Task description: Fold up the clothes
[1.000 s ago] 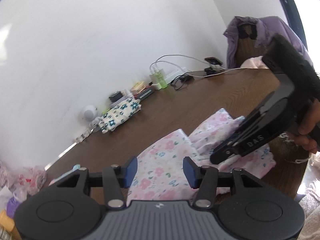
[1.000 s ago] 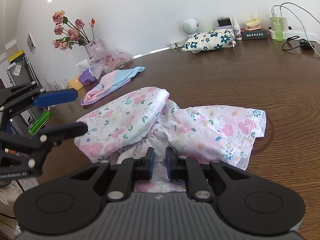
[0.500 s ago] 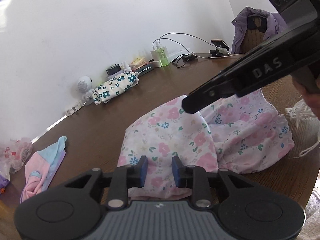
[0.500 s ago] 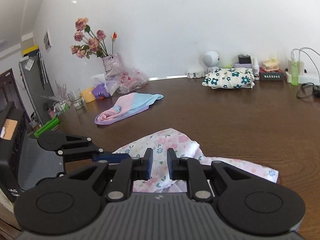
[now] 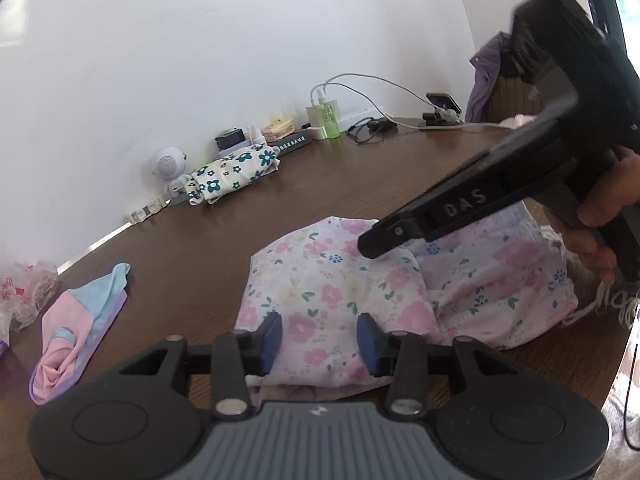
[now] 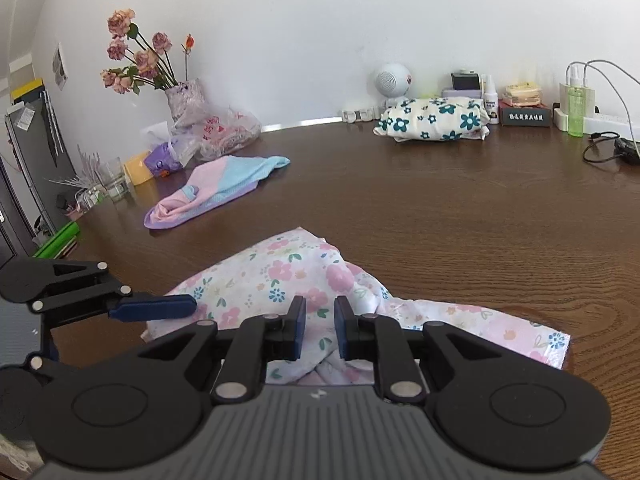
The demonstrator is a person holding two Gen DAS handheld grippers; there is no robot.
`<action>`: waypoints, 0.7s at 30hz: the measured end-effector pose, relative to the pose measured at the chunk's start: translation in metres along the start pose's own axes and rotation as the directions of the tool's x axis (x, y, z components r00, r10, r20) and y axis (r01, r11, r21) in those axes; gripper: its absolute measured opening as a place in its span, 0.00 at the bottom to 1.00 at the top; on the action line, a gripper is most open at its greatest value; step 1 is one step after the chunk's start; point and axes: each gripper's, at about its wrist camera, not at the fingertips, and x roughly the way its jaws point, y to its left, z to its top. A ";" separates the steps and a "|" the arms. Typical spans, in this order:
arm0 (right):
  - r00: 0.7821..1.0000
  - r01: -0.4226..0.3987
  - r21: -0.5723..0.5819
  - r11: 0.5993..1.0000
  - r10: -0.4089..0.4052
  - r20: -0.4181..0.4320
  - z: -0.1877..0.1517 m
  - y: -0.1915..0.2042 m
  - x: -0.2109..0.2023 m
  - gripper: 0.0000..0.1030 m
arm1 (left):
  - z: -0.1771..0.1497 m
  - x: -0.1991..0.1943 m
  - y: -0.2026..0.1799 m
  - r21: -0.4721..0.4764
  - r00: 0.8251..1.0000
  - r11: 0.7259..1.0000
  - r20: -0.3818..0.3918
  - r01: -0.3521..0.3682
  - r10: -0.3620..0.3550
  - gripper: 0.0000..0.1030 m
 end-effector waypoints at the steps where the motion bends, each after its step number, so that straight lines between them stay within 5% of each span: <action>1: 1.000 -0.009 -0.011 1.000 0.009 0.005 0.001 0.002 -0.005 0.19 | 0.001 -0.004 0.008 -0.040 1.000 0.999 0.012 0.006 -0.005 0.55; 4: 1.000 -0.003 -0.058 0.998 0.003 -0.008 0.000 0.009 -0.009 0.23 | -0.001 -0.010 0.034 -0.166 0.999 0.986 0.035 0.008 -0.003 0.70; 9: 0.998 0.017 -0.068 0.998 -0.021 -0.064 -0.010 0.005 -0.003 0.23 | -0.013 -0.002 0.074 -0.349 0.998 0.936 -0.015 0.051 -0.060 0.70; 15: 0.997 0.018 -0.052 0.998 -0.022 -0.076 -0.015 0.001 0.000 0.23 | -0.031 0.022 0.111 -0.594 0.956 0.773 -0.020 0.224 -0.293 0.68; 21: 0.998 -0.005 0.008 1.000 0.005 -0.067 -0.019 -0.009 -0.001 0.23 | -0.040 0.032 0.118 -0.693 0.942 0.669 0.046 0.270 -0.333 0.61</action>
